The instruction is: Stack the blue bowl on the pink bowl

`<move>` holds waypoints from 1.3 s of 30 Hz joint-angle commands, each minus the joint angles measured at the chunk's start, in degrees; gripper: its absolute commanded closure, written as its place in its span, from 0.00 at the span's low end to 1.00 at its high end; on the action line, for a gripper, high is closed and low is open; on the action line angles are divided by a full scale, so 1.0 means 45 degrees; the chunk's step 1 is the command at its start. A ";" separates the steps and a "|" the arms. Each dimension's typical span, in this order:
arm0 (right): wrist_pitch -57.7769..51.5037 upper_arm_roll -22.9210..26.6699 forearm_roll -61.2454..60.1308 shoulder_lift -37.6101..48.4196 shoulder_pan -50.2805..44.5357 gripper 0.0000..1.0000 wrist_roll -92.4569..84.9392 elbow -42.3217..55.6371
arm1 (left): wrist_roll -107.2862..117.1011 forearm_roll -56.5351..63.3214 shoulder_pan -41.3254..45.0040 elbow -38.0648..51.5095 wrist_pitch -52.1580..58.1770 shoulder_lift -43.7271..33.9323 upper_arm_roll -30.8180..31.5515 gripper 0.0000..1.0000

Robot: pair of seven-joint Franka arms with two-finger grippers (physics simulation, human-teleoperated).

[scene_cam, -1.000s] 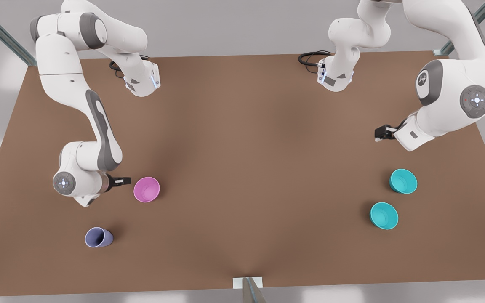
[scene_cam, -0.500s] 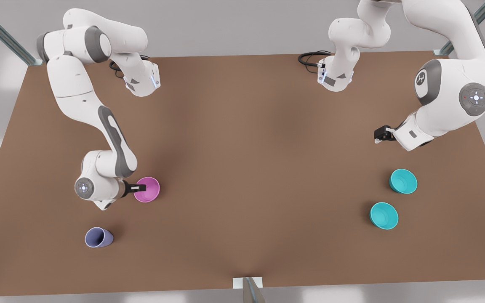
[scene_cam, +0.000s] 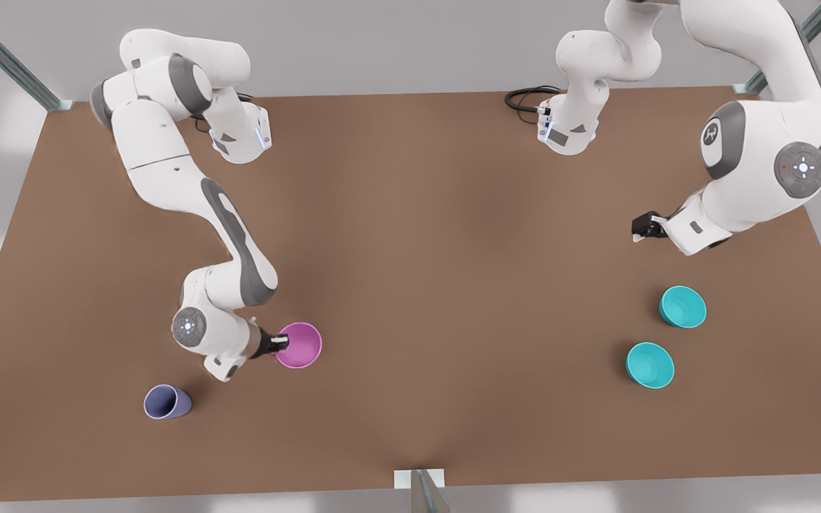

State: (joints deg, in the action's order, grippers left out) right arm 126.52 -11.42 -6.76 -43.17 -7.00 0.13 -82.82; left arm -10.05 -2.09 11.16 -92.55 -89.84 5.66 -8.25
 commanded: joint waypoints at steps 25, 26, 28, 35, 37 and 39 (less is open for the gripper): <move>-0.8857 -0.1525 0.4041 0.0626 0.5482 0.00 -0.4249 0.4635 | -1.0637 -0.2445 -0.5938 0.1368 -0.5875 0.7218 -0.0042 0.00; -0.9286 -0.1525 0.4042 0.1505 0.5795 0.00 -0.4229 0.4557 | -1.0716 -0.2445 -0.5938 0.0879 -0.6187 0.7317 -0.0042 0.00; -0.9814 -0.1603 0.3905 0.3300 0.5853 0.00 -0.4053 0.4538 | -1.1262 -0.2445 -0.5957 0.0840 -0.6247 0.7707 -0.0042 0.00; -0.8936 -0.1506 0.2988 0.5215 0.5892 0.00 -0.3702 0.3251 | -1.1263 -0.2660 -0.6348 0.0801 -0.6833 0.8449 -0.0100 0.00; -0.9088 -0.1525 0.3124 0.5861 0.6088 0.00 -0.3506 0.2389 | -1.1243 -0.2660 -0.6367 0.0781 -0.6833 0.8606 -0.0100 0.14; -1.0360 -0.1525 0.3163 0.6174 0.6536 0.00 -0.3780 0.2819 | -1.1263 -0.2640 -0.6367 0.0742 -0.6735 0.8606 -0.0100 0.66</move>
State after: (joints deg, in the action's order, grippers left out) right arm 86.05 -18.24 7.51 -15.87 21.62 -0.30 -70.30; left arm -46.07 -13.84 -17.46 -89.15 -119.09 44.37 -8.70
